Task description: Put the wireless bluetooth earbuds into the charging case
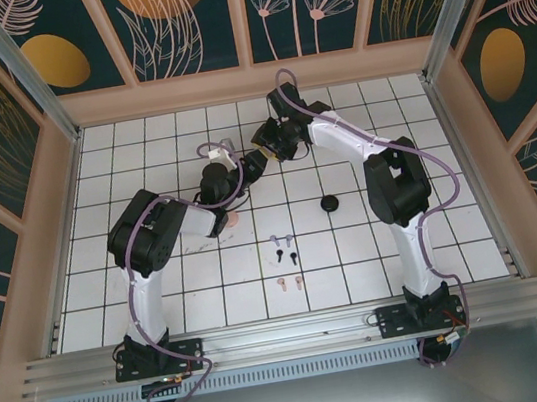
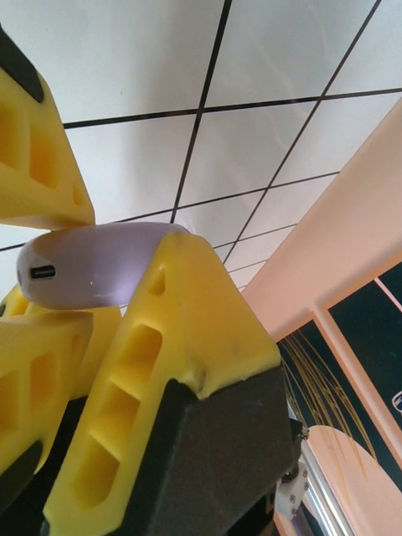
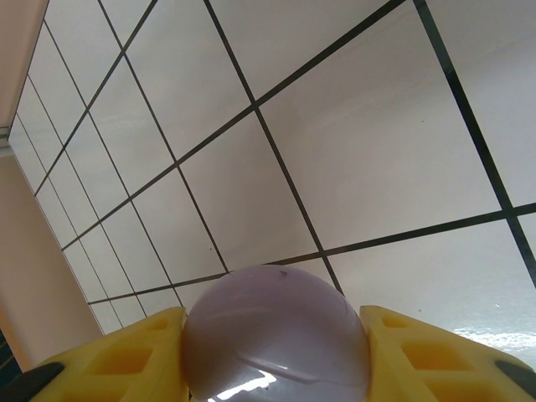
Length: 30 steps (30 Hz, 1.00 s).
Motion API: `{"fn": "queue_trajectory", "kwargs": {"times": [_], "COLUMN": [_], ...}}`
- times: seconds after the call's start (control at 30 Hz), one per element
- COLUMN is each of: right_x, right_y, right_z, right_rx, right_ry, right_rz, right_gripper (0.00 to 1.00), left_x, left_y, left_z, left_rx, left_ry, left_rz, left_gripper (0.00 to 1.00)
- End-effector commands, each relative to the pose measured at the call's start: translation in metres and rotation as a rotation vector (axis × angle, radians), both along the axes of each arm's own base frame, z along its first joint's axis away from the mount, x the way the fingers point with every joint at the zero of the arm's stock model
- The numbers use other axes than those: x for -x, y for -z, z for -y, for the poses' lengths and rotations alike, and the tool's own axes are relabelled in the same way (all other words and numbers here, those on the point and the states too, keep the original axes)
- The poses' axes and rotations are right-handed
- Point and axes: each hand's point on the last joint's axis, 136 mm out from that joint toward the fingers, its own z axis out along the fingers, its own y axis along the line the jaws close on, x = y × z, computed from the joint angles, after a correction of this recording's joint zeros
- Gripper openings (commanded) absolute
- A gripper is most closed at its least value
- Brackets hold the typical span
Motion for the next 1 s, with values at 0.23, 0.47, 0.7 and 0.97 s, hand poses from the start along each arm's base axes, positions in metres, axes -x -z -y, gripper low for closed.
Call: {"fn": "queue_trajectory", "kwargs": {"times": [0.23,0.47,0.7,0.97], "right_x": [0.009,0.009,0.004,-0.005], "right_y": [-0.03,-0.039,-0.045,-0.068], "right_z": [-0.005,-0.002,0.006,0.041], "right_rx": [-0.04,-0.045,-0.047,-0.022], "right_ry": [-0.031,-0.025,-0.007,0.048], "right_rz": [0.039,0.055,0.066,0.148], "right_gripper": [0.47,0.57,0.75,0.85], "left_x": [-0.008,-0.008,-0.006,0.007], "left_y": [-0.022,-0.028,-0.03,-0.014], "left_z": [0.009,0.012,0.013,0.009], "left_rx": [0.048,0.067,0.073,0.043], "left_ry": [0.01,0.021,0.032,0.055], "left_rz": [0.069,0.081,0.081,0.046], "left_gripper": [0.2,0.02,0.0,0.0]}}
